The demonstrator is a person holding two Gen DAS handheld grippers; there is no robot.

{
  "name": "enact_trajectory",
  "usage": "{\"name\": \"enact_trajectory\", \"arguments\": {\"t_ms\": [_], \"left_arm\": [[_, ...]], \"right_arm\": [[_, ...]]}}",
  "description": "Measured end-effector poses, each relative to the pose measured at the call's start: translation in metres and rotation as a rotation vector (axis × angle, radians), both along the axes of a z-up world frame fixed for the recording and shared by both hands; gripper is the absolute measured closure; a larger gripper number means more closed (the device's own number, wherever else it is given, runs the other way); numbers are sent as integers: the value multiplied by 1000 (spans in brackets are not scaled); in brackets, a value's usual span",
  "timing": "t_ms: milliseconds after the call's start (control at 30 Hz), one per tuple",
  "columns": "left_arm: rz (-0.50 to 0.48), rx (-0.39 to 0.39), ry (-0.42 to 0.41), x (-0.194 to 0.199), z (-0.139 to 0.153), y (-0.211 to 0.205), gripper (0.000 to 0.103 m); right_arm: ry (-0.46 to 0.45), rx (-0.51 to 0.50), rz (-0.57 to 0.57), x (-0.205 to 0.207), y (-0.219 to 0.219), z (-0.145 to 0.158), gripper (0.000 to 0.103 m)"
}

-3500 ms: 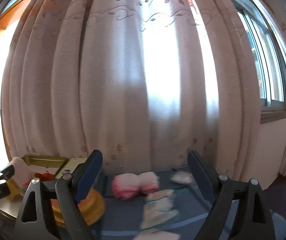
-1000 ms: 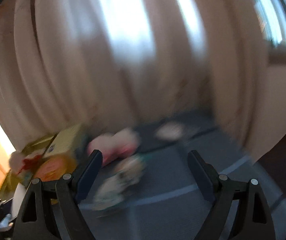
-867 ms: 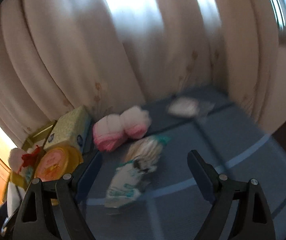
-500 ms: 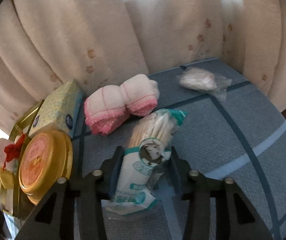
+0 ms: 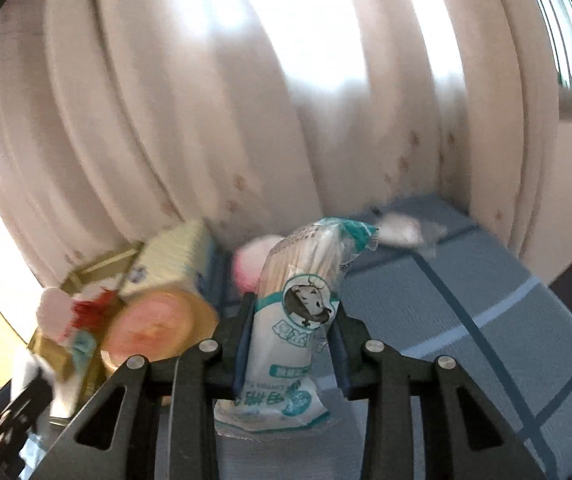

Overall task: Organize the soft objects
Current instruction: 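Carry the white pad and cotton swab bag over the gold tin tray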

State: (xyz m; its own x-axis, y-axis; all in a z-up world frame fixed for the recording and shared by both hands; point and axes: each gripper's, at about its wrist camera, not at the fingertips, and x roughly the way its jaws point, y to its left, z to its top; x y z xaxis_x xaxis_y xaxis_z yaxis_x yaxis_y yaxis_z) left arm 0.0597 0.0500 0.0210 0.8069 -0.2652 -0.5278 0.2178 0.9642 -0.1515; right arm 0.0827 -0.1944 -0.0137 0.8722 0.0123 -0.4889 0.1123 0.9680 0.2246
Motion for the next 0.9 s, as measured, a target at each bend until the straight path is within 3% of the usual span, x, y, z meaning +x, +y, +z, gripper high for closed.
{"name": "enact_trajectory", "arguments": {"t_ms": [300, 900], "left_arm": [[77, 13, -30, 4, 7, 31, 50], [258, 15, -31, 31, 8, 114, 50]], "right_arm": [[-44, -47, 129, -3, 60, 13, 67], [69, -137, 333, 58, 156, 5, 68]]}}
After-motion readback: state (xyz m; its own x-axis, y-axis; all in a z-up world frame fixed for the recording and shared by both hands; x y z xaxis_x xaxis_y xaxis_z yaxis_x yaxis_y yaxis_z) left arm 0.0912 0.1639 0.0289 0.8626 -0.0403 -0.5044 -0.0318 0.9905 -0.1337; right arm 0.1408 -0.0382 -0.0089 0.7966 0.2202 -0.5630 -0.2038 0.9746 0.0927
